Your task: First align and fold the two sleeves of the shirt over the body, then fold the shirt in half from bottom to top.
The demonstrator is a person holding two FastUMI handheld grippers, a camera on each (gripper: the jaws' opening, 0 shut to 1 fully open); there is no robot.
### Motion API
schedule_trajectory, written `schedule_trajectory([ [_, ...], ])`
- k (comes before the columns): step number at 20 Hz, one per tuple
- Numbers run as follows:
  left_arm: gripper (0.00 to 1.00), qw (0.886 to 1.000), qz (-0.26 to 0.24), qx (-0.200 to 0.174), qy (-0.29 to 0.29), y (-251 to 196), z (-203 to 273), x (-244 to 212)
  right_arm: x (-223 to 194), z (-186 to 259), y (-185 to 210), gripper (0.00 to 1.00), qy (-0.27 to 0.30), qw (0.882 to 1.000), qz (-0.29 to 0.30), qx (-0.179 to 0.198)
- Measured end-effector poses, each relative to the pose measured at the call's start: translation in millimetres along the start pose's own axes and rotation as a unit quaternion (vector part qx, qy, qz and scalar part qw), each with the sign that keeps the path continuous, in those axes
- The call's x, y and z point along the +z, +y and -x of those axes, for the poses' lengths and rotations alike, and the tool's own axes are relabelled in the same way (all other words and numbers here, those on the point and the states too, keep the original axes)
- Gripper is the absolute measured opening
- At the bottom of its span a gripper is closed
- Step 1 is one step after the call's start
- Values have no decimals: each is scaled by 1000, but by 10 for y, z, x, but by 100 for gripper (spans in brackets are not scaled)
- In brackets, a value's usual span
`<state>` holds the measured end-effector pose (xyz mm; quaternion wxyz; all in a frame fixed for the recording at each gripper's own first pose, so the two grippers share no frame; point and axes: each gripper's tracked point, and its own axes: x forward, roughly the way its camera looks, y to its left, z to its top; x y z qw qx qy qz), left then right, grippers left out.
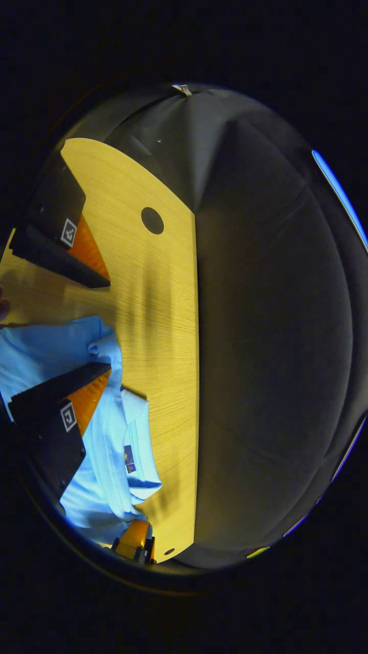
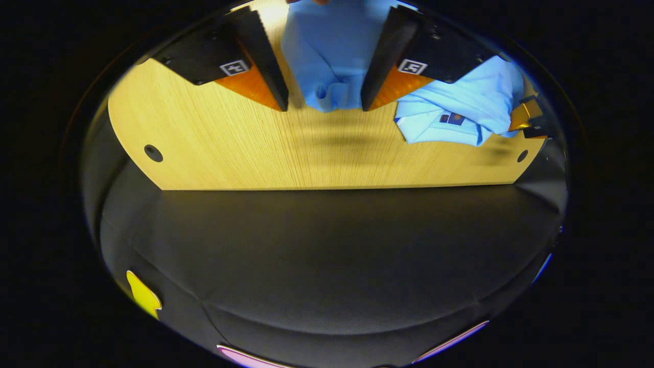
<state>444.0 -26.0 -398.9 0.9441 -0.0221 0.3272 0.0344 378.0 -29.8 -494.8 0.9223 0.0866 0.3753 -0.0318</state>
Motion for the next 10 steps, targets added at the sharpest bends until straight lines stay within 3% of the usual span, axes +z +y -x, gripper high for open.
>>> schedule_trajectory([
  [2,96,1000,5,-1,-7,-5,67,36,72,64,-8,100,-13,1000,0,-1],
  [10,96,997,-25,-8,-77,-21,701,267,358,751,91,100,-69,997,23,25],
])
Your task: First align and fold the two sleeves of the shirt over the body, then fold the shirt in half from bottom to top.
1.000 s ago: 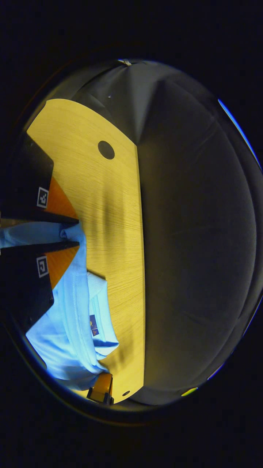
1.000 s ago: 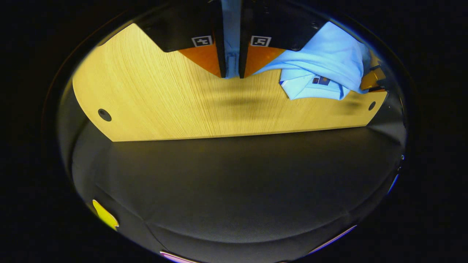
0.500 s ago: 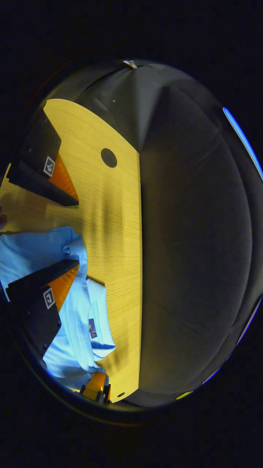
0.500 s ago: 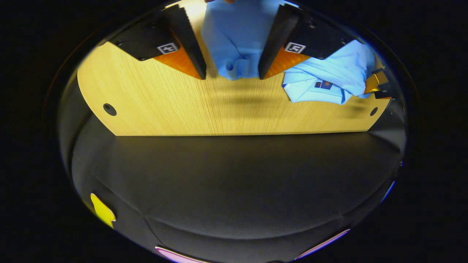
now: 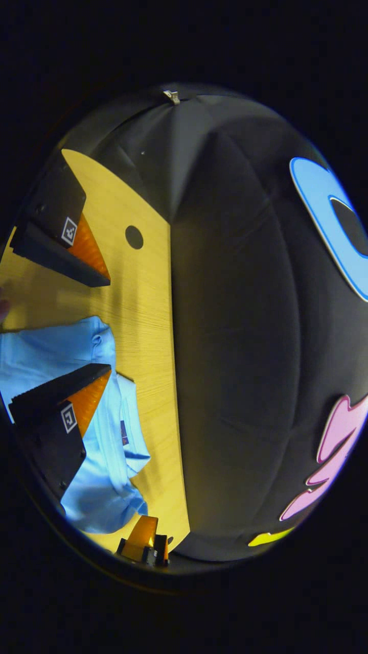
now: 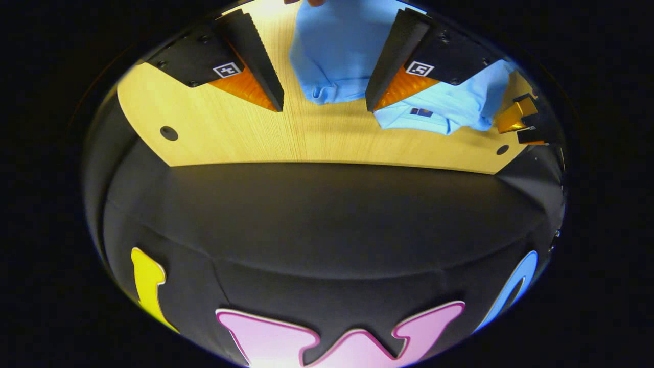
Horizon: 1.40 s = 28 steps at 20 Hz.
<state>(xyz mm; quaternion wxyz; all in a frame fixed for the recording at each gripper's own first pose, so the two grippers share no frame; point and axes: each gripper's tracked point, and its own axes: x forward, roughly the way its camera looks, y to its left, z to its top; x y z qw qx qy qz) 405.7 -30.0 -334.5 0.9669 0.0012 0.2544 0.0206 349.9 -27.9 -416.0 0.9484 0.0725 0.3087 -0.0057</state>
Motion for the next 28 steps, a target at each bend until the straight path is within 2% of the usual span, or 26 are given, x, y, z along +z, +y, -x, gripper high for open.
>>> schedule_trajectory([
  [4,96,999,14,-10,-40,42,580,241,165,539,75,100,-26,1000,4,14],
  [12,96,994,34,-4,-105,257,1883,555,420,1679,246,100,-66,997,1,44],
  [15,96,992,20,-8,-121,202,2532,537,623,2276,247,99,-97,994,-1,47],
  [21,96,991,16,-32,-131,-59,3430,456,889,3230,216,99,-140,988,7,61],
  [24,96,989,21,-46,-142,-157,3835,531,910,3667,196,99,-155,985,33,69],
  [28,96,985,17,-51,-166,-205,4317,647,843,4104,199,99,-155,984,29,83],
])
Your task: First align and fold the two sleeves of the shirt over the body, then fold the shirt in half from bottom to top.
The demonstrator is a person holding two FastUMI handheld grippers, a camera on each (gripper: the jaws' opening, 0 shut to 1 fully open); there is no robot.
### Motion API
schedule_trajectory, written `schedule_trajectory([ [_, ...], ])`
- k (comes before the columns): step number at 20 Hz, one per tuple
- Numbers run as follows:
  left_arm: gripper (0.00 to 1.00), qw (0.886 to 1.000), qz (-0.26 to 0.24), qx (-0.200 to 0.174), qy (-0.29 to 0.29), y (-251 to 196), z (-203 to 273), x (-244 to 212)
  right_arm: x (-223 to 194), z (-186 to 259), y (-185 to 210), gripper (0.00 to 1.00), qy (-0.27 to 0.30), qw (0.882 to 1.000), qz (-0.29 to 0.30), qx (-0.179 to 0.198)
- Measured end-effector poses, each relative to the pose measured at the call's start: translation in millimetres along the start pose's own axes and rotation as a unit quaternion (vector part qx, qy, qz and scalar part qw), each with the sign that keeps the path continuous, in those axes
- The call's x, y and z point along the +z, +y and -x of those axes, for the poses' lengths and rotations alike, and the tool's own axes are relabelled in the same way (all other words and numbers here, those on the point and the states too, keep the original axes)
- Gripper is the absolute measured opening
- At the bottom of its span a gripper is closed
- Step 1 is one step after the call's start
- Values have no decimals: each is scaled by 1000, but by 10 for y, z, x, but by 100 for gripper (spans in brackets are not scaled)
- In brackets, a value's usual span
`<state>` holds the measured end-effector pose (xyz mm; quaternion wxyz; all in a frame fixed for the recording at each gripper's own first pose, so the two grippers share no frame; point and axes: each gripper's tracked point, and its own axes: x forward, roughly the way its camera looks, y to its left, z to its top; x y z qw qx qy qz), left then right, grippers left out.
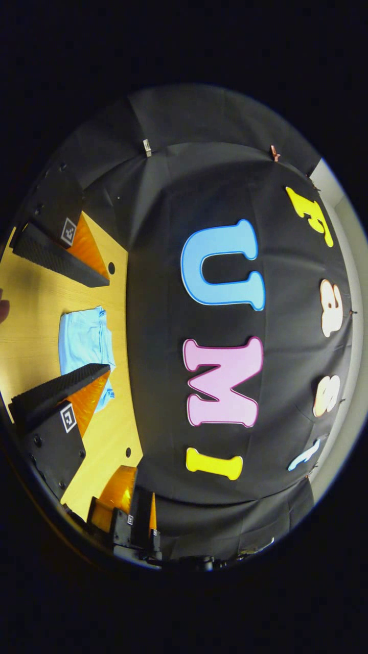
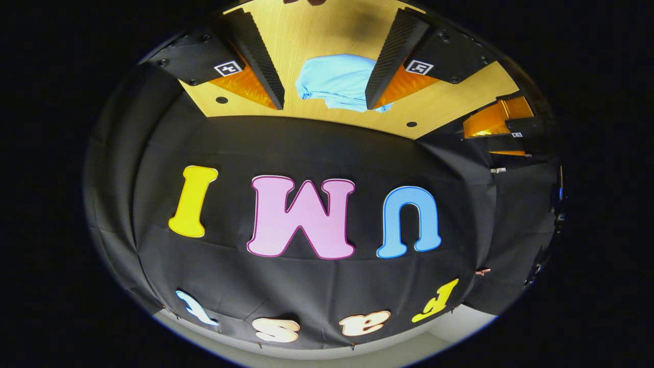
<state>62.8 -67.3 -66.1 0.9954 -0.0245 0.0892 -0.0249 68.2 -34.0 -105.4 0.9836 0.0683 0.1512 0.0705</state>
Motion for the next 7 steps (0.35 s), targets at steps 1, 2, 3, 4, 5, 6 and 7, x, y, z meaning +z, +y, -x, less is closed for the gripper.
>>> schedule_trajectory([
  [1,96,1000,-2,-1,-3,-23,115,18,-14,127,23,99,1,1000,-5,3],
  [2,96,1000,-2,-4,-2,-48,205,20,-14,223,29,99,2,1000,-7,2],
  [3,96,1000,-1,-4,3,-63,284,-21,-10,303,11,99,1,1000,-8,2],
  [4,96,1000,3,-4,7,-77,364,-57,7,364,6,99,0,1000,-8,1],
  [5,96,1000,6,-5,10,-97,447,-77,20,412,5,99,0,1000,-10,1],
  [6,95,1000,8,-1,11,-95,527,-88,40,461,8,99,-4,1000,-12,3],
  [7,95,1000,11,2,10,-103,576,-88,70,496,10,99,-7,1000,-11,4],
])
